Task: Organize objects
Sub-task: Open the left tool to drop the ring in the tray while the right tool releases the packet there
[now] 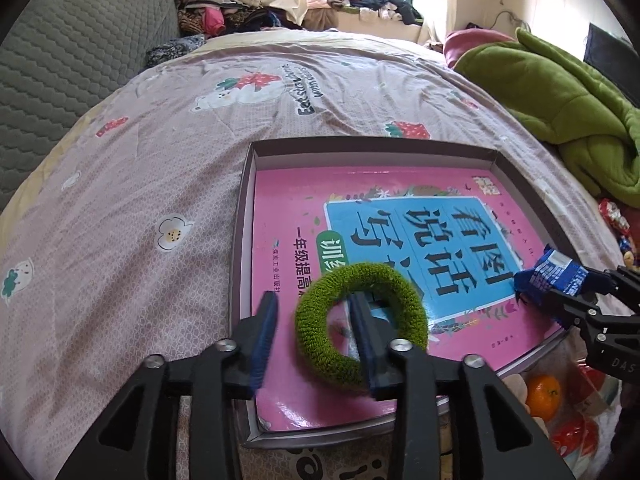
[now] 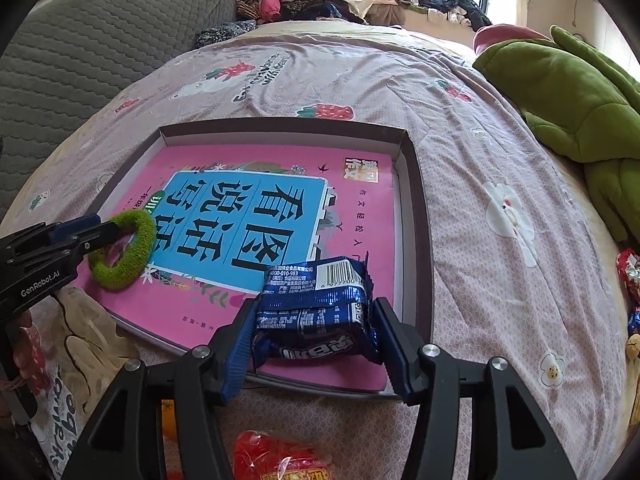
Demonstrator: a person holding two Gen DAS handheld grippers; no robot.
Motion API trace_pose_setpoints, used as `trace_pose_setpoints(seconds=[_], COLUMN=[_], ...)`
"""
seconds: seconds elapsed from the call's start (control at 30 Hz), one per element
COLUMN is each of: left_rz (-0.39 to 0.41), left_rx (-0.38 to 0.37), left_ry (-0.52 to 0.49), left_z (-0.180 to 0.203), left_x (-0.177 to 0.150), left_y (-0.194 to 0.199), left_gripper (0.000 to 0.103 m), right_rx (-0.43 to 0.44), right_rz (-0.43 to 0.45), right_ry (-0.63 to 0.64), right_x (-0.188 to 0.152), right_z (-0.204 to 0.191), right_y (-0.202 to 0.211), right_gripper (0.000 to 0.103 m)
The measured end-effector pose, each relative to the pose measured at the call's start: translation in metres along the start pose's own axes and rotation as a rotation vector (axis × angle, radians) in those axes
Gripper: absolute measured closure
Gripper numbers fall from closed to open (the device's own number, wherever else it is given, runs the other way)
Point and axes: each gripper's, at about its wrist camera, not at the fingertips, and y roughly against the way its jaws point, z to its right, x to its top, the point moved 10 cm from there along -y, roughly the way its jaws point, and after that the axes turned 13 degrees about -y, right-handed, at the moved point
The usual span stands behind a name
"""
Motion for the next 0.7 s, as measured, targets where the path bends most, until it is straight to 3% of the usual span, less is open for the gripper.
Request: trace_pose_setpoints(seconds=[0.27, 0.7], left_rz=[0.041, 0.128], left_rx=[-0.014, -0.020], left_ry=[0.005, 0.009], left_z=[0.005, 0.009], left_x=[0.010, 0.021], left_y=[0.023, 0.078], left_gripper=[0.049, 0.046], right_rx=[-0.001, 0.024], right_rz=[0.063, 0.159], right_ry=[-0.001, 0.009], right_x=[0.013, 0.026], right_z=[0.000, -0.007], right_y=[0.021, 0.058], right_gripper=[0.045, 0.044])
